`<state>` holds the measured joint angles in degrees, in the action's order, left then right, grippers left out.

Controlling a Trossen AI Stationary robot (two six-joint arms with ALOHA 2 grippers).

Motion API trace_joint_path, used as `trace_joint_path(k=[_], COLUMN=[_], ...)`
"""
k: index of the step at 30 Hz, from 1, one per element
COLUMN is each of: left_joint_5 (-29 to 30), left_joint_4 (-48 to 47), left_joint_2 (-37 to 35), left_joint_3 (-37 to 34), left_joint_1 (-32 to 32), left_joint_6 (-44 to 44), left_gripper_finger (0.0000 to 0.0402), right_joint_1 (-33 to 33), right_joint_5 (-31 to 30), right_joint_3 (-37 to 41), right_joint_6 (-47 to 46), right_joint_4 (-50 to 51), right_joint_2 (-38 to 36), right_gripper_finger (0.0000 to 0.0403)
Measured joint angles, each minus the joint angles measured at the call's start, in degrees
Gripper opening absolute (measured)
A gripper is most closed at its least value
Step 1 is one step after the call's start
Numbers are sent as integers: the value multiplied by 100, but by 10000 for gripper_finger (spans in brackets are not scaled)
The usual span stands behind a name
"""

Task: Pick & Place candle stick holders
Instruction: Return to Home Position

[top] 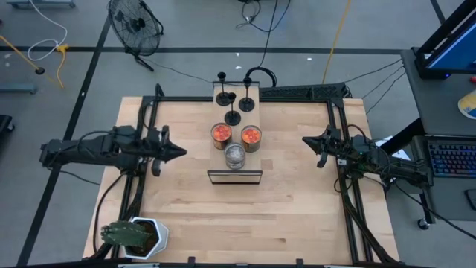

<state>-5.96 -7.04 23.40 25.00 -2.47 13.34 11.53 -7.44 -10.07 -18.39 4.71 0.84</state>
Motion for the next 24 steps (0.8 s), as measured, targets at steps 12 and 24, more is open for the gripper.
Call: trace_joint_path(k=[12, 24], left_joint_5=[32, 149], left_joint_4=[97, 156], left_joint_2=[-1511, -2315], left_joint_3=[-967, -1724], left_joint_1=[1, -1], left_joint_6=[-205, -15], left_gripper_finger=[19, 19], right_joint_1=[0, 0], right_joint_5=[0, 0], right_joint_3=[0, 0], right_joint_6=[4, 151], right_joint_4=[0, 24], right_joint_2=[-2, -2], right_gripper_finger=[0, 0])
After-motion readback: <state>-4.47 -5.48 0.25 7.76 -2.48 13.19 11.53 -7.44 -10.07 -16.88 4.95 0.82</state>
